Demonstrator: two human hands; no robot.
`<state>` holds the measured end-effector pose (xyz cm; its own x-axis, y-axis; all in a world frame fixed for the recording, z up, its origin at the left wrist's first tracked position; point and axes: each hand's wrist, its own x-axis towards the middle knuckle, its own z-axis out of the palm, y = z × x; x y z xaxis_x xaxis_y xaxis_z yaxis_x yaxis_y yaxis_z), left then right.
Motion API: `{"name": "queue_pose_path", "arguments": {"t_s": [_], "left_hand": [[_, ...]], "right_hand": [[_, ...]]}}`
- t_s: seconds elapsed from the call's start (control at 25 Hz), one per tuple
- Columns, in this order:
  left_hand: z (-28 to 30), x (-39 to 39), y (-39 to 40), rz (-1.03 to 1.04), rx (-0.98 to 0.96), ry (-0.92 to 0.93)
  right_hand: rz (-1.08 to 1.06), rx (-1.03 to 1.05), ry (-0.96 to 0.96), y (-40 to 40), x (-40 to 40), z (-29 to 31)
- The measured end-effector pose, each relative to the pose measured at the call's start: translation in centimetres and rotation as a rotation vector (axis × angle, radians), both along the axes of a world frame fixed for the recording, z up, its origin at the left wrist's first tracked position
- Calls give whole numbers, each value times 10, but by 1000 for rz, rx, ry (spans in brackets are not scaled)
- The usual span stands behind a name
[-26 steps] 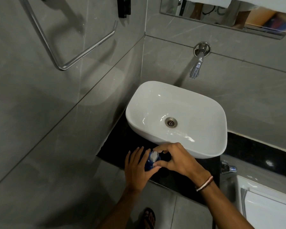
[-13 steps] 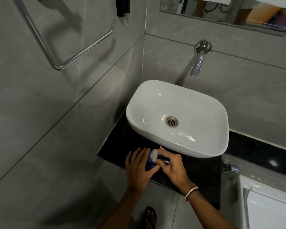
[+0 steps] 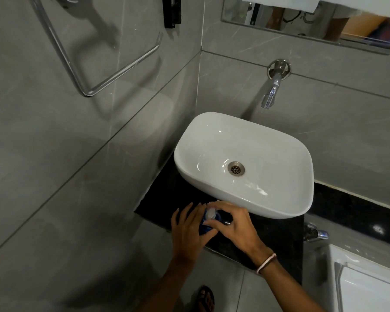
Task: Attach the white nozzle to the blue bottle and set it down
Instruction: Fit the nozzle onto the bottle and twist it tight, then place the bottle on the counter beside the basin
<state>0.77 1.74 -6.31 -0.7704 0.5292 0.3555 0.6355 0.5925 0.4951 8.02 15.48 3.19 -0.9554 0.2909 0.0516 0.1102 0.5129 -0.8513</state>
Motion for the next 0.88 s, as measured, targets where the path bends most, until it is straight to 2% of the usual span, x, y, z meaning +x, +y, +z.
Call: {"name": "queue_pose_path", "arguments": {"t_s": [0.2,0.32,0.44,0.56,0.68,0.88], "left_hand": [[-2,-2,1,-7,-2,7],[-2,-6,-3,-21,35,15],[4,-25,-14,-3,39,26],[11,-63,-35,-16,50,-17],[21,-107,-59,-31,83,-92],[34,-131,-66,-1,91,-75]], "right_hand": [[-43,-60,-141,11,12,-21],[-59,-222,-255,13,13,-32],[-123,-311,-276,5,-7,-39],[-96,-301,-297,-13,-47,-37],[-32,-194,-258,-35,-93,-34],[6,-65,-271,-48,-124,-26]]}}
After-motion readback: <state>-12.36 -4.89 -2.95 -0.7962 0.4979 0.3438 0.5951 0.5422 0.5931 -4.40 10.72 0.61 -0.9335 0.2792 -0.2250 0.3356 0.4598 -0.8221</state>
